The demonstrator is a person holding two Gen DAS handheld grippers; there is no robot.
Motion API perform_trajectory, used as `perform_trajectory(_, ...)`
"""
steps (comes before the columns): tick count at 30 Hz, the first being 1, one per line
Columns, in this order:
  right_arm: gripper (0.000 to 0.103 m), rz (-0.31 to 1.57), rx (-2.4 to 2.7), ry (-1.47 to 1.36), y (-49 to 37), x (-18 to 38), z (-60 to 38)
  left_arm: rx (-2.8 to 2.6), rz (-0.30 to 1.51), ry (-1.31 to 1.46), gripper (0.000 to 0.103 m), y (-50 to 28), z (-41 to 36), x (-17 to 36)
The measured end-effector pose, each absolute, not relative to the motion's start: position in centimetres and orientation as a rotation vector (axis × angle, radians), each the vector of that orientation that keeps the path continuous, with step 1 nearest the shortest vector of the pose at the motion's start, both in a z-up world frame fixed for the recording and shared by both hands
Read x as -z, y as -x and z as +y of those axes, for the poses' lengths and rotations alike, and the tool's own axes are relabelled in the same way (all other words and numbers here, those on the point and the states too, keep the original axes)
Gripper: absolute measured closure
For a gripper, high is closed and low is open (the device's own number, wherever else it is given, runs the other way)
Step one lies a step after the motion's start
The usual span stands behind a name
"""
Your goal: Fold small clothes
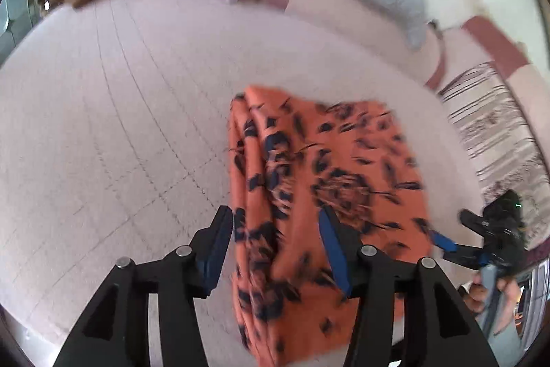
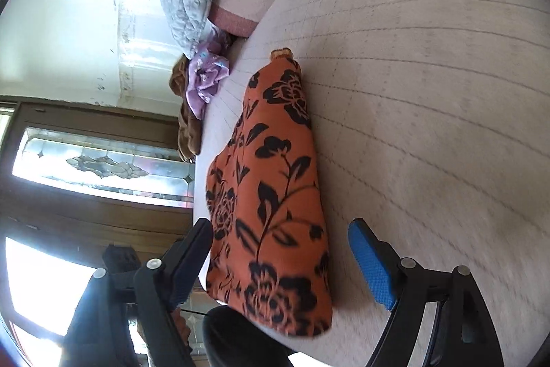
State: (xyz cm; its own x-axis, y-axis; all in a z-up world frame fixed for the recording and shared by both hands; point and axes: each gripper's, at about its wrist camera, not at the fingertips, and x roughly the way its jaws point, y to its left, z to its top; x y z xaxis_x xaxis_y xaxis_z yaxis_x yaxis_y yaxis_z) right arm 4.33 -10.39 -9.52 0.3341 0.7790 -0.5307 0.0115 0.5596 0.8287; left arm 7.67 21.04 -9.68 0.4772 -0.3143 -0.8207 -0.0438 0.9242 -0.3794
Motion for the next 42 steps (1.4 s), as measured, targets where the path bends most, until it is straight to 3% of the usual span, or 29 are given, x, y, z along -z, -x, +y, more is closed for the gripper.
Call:
perform_trajectory(1,0.02,1.147,-0.592,-0.849,-4.9,9.9,-10.0,0.164,1.095,0.39,0.053,-8.6,21.1,10.6)
perform_trajectory(2,0.02,1.158,-0.588,-0.844,-5.3,10.3,-9.6,0.16,1.111,0.412,0.061,-9.2,21.4,11.5)
perform_trajectory(3,0.02,1.169,-0.584,-0.836,-5.7,10.6,-9.3,0.18,1.116,0.442,0.081,-9.7,21.7,12.0)
perform_trajectory(6,0.02,1.207,-0.592,-0.817,-6.9,11.4,-8.2,0.177,1.088,0.498,0.088,-9.5,22.5,12.3)
perform_trajectory(9,0.028,1.179,-0.63,-0.717,-7.4,10.5,-6.7,0.168,1.065,0.647,0.087,-7.8,24.8,14.0)
perform_trajectory(10,0.049,1.194,-0.62,-0.657,-7.6,10.4,-6.0,0.169,1.061,0.697,0.083,-7.5,25.4,14.7)
perform_trajectory(11,0.051,1.223,-0.607,-0.633,-7.8,10.8,-5.6,0.173,1.054,0.707,0.083,-7.2,25.7,14.5)
perform_trajectory(15,0.046,1.262,-0.608,-0.645,-7.9,11.5,-5.5,0.179,1.014,0.55,0.082,-6.9,24.3,11.0)
perform_trajectory(17,0.028,1.253,-0.611,-0.685,-8.0,10.9,-6.1,0.21,0.973,0.527,0.071,-7.5,24.0,9.3)
perform_trajectory(19,0.025,1.189,-0.593,-0.736,-8.3,10.2,-7.0,0.206,0.952,0.508,0.052,-8.7,23.7,8.7)
perform_trajectory(20,0.025,1.18,-0.592,-0.749,-8.7,10.0,-7.2,0.198,0.964,0.5,0.052,-9.6,23.5,8.9)
perform_trajectory(22,0.025,1.181,-0.588,-0.786,-9.7,10.2,-7.2,0.188,1.012,0.502,0.053,-10.9,23.5,10.2)
perform_trajectory(23,0.025,1.183,-0.595,-0.801,-10.4,10.5,-6.9,0.171,1.053,0.491,0.06,-11.7,23.3,11.4)
perform_trajectory(24,0.025,1.199,-0.6,-0.793,-11.0,11.0,-6.4,0.152,1.09,0.468,0.078,-12.2,23.1,12.5)
perform_trajectory(25,0.03,1.218,-0.601,-0.757,-11.4,11.1,-5.7,0.152,1.09,0.485,0.079,-12.2,23.5,12.7)
perform_trajectory(26,0.054,1.23,-0.593,-0.69,-11.7,11.2,-5.0,0.155,1.081,0.521,0.08,-12.1,23.9,12.7)
perform_trajectory(29,0.059,1.187,-0.545,-0.53,-10.7,9.2,-4.0,0.154,1.044,0.488,0.081,-11.2,23.9,12.0)
perform_trajectory(31,0.059,1.149,-0.517,-0.445,-10.1,8.5,-3.5,0.147,1.06,0.481,0.076,-11.4,23.8,12.7)
perform_trajectory(35,0.035,1.236,-0.508,-0.635,-10.6,11.2,-4.9,0.146,1.047,0.5,0.074,-9.7,24.1,10.6)
perform_trajectory(39,0.03,1.179,-0.564,-0.61,-7.9,9.4,-5.6,0.151,1.003,0.42,0.061,-4.6,23.0,8.2)
perform_trajectory(42,0.028,1.17,-0.584,-0.613,-5.1,9.4,-6.5,0.171,0.989,0.422,0.06,-1.5,22.1,8.2)
